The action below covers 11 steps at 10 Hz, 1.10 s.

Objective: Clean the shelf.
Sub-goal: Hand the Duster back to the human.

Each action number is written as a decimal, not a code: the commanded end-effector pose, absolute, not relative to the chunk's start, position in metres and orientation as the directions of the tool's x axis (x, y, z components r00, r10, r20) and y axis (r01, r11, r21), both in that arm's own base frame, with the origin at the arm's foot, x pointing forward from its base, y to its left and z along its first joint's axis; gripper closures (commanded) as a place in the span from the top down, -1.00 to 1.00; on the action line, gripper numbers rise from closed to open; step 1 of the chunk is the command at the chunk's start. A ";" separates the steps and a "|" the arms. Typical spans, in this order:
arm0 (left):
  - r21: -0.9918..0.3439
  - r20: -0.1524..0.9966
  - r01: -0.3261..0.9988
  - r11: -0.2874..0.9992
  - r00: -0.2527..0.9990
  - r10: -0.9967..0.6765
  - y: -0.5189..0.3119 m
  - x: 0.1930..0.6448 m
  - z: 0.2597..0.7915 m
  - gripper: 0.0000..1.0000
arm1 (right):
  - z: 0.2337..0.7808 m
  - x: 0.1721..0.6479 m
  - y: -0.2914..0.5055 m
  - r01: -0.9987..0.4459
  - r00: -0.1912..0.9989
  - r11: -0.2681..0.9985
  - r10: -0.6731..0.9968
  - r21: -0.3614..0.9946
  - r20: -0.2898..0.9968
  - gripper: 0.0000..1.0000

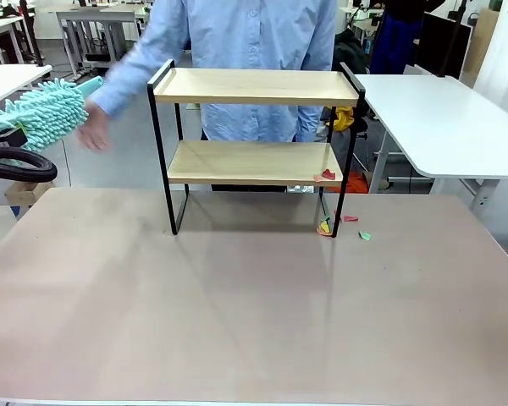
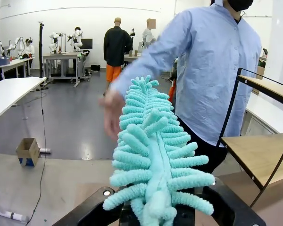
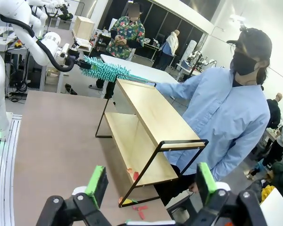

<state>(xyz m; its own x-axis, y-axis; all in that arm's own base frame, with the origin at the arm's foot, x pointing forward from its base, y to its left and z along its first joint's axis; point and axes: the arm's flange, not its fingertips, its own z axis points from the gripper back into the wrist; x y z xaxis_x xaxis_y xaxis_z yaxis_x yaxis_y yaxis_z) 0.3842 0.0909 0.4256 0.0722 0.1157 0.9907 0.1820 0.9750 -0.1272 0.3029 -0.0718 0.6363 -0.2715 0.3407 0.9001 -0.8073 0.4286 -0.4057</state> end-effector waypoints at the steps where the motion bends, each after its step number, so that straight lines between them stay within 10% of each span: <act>1: -0.134 0.990 0.183 0.974 0.064 0.124 0.091 0.383 0.429 -0.66 | 0.637 0.306 -0.070 -0.794 -0.302 0.430 0.334 -0.429 0.893 1.00; 6: -0.134 0.990 0.183 0.974 0.064 0.124 0.091 0.383 0.429 -0.66 | 0.637 0.306 -0.070 -0.794 -0.302 0.430 0.334 -0.429 0.893 1.00; 7: -0.130 0.990 0.182 0.975 0.074 0.119 0.090 0.384 0.426 0.50 | 0.637 0.306 -0.070 -0.794 -0.302 0.430 0.334 -0.429 0.893 1.00; 8: -0.137 0.989 0.200 0.970 0.075 0.124 0.094 0.380 0.432 0.50 | 0.637 0.306 -0.070 -0.794 -0.302 0.430 0.334 -0.429 0.893 1.00; 9: -0.162 0.985 0.206 0.965 0.092 0.146 0.098 0.378 0.440 1.00 | 0.637 0.306 -0.070 -0.794 -0.302 0.430 0.334 -0.429 0.893 1.00; 10: -0.192 0.980 0.214 0.958 0.101 0.174 0.101 0.374 0.452 0.53 | 0.637 0.306 -0.070 -0.794 -0.302 0.430 0.334 -0.429 0.893 1.00; 11: -0.237 0.969 0.205 0.949 0.116 0.217 0.105 0.369 0.468 1.00 | 0.637 0.306 -0.070 -0.794 -0.302 0.430 0.334 -0.429 0.893 1.00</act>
